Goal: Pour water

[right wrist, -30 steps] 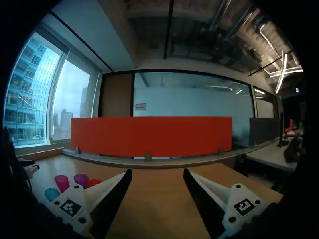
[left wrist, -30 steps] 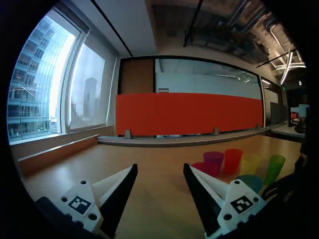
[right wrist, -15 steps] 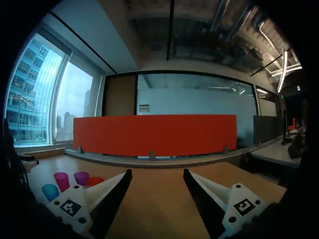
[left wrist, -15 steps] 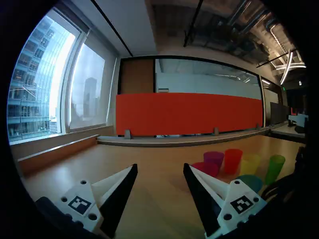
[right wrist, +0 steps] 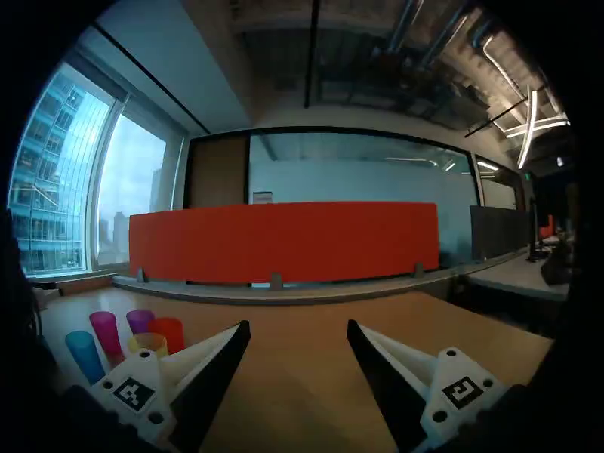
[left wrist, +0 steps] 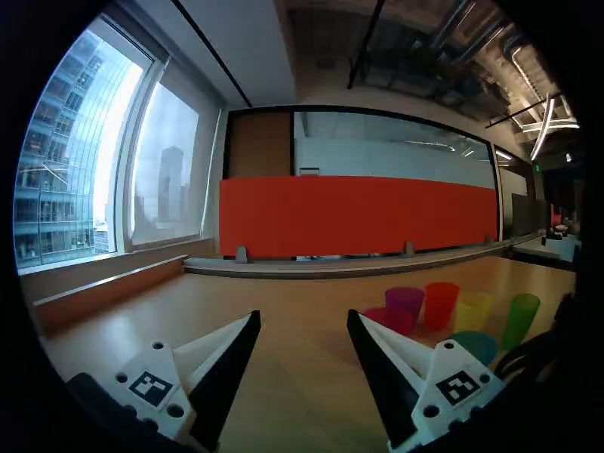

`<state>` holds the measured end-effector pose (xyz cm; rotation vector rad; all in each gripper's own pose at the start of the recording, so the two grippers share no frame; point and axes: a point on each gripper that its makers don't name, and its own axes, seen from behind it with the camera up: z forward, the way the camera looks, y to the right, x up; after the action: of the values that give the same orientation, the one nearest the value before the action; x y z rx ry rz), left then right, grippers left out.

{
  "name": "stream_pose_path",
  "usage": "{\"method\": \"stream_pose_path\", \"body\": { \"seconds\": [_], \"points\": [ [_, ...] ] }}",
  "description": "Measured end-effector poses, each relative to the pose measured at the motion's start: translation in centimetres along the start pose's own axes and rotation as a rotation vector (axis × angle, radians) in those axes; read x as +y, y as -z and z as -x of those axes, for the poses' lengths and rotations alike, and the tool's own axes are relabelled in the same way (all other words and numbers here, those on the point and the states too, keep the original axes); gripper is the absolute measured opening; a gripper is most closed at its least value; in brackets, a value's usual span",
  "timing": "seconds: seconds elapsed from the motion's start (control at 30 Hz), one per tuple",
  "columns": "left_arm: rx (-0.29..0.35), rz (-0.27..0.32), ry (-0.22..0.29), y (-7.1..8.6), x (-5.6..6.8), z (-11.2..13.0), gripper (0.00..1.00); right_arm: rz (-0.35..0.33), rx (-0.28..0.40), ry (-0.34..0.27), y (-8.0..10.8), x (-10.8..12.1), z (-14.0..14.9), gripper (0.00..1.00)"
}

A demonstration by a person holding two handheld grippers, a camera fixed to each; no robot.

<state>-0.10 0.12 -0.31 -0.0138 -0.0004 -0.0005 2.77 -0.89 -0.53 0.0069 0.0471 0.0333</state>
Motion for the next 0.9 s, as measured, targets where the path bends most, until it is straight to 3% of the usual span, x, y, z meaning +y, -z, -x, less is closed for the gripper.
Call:
{"method": "stream_pose_path", "body": {
  "seconds": [0.9],
  "points": [
    [0.0, 0.0, 0.0, 0.0, 0.0, 0.0, 0.85, 0.007, -0.042, -0.008, -0.5, 0.8, 2.2, 1.0]
  ]
}}
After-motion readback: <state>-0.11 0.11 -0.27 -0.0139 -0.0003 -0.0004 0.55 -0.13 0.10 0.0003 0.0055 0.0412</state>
